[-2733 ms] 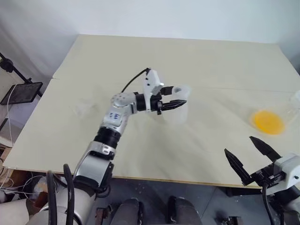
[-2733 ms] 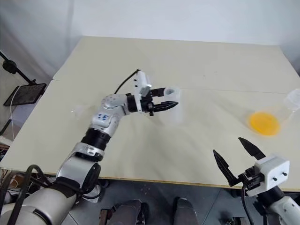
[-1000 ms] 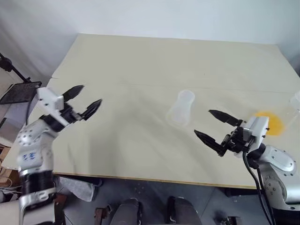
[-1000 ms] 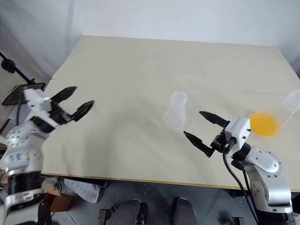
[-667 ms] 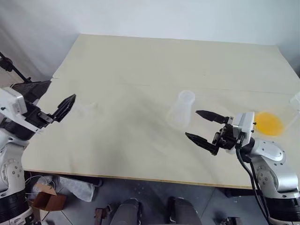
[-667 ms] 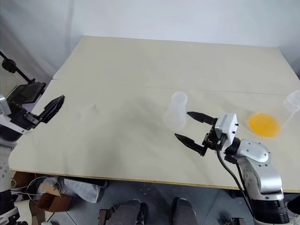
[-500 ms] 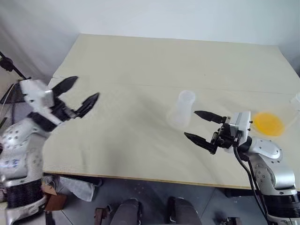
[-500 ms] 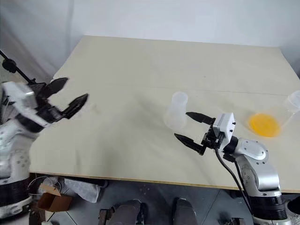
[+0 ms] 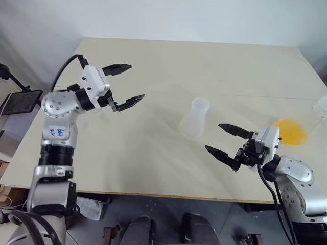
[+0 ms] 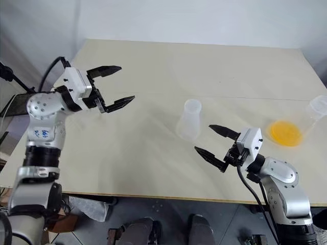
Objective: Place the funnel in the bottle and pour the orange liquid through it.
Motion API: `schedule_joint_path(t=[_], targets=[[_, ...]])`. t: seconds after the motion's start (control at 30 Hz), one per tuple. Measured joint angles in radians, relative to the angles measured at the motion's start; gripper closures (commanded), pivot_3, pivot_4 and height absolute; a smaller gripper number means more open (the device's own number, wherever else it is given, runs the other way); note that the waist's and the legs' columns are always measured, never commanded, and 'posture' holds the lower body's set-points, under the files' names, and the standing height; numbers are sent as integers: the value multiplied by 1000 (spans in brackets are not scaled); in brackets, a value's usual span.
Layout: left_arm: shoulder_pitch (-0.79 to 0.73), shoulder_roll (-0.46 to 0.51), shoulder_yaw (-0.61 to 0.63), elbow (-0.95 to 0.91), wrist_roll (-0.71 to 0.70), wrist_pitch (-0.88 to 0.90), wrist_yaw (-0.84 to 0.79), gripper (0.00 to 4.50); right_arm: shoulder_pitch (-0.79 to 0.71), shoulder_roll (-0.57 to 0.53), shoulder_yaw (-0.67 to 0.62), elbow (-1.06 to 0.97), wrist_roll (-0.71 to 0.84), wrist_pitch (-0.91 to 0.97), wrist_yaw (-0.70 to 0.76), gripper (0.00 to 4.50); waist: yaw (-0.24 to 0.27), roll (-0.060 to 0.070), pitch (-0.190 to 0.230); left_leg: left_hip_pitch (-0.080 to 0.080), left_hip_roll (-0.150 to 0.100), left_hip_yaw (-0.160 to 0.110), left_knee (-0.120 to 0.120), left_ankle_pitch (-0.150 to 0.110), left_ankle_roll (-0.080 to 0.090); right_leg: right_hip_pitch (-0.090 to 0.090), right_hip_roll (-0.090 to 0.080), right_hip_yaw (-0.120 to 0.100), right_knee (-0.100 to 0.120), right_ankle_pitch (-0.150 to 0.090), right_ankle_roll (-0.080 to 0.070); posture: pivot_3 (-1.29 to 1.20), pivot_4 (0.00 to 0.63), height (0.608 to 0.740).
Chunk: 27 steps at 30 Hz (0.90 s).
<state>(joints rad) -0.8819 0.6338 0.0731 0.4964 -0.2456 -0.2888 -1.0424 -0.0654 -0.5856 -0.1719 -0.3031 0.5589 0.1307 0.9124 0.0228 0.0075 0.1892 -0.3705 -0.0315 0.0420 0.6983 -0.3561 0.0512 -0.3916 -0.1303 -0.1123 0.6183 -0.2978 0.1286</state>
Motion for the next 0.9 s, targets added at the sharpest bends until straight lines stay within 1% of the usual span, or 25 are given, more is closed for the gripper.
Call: schedule_joint_path(t=[0.07,0.13,0.17,0.23,0.33,0.4,0.5,0.6,0.73,0.9], targets=[[-4,26,5,21,-18,66,-33,25,0,0,0,-5,-1,0,-5,0,-1,0,0,0,0,0,0,0,0,0,0,0,0,0,0,0,150,740],[55,56,32,-4,-79,184,-76,25,6,0,-2,-9,-2,-3,-12,0,-7,0,0,0,0,-1,-1,0,0,-1,0,0,1,0,0,0,150,740],[104,72,49,-32,-109,240,-86,25,11,1,-4,-10,-3,-4,-14,0,-9,0,0,0,0,-1,-1,0,0,-1,-1,0,1,0,0,0,150,740],[251,104,106,-124,-160,337,-79,25,29,1,-14,-15,-3,-9,-18,0,-21,0,0,0,0,-3,-2,0,0,-1,-2,2,2,0,0,0,150,740],[473,118,229,-261,-219,428,-12,25,48,2,-24,-24,-3,-15,-24,0,-26,0,0,0,1,-6,-1,0,0,0,-3,6,2,0,0,0,150,740],[621,116,355,-361,-266,482,54,25,51,5,-24,-42,4,-12,-27,0,-27,0,0,0,3,-6,-1,-1,-1,1,-4,8,0,0,-1,0,150,740],[776,113,506,-475,-320,550,136,25,53,6,2,-77,27,9,-17,0,-21,0,0,1,4,-7,-1,-1,-2,2,-5,8,-2,-1,-1,0,150,740],[935,98,624,-557,-346,587,184,25,39,6,35,-93,43,26,5,0,-19,0,0,2,4,-7,-1,-1,-2,4,-6,8,-6,-1,-1,0,150,740],[1090,43,702,-614,-371,619,215,25,10,2,50,-88,45,30,41,0,-19,0,0,2,4,-7,-2,-2,-3,5,-6,8,-8,-1,-1,0,150,740],[1207,-4,766,-616,-375,610,240,25,-17,2,57,-80,33,24,63,0,-22,0,0,2,6,-7,-2,-4,-4,4,-5,8,-8,-1,-2,0,150,740]])
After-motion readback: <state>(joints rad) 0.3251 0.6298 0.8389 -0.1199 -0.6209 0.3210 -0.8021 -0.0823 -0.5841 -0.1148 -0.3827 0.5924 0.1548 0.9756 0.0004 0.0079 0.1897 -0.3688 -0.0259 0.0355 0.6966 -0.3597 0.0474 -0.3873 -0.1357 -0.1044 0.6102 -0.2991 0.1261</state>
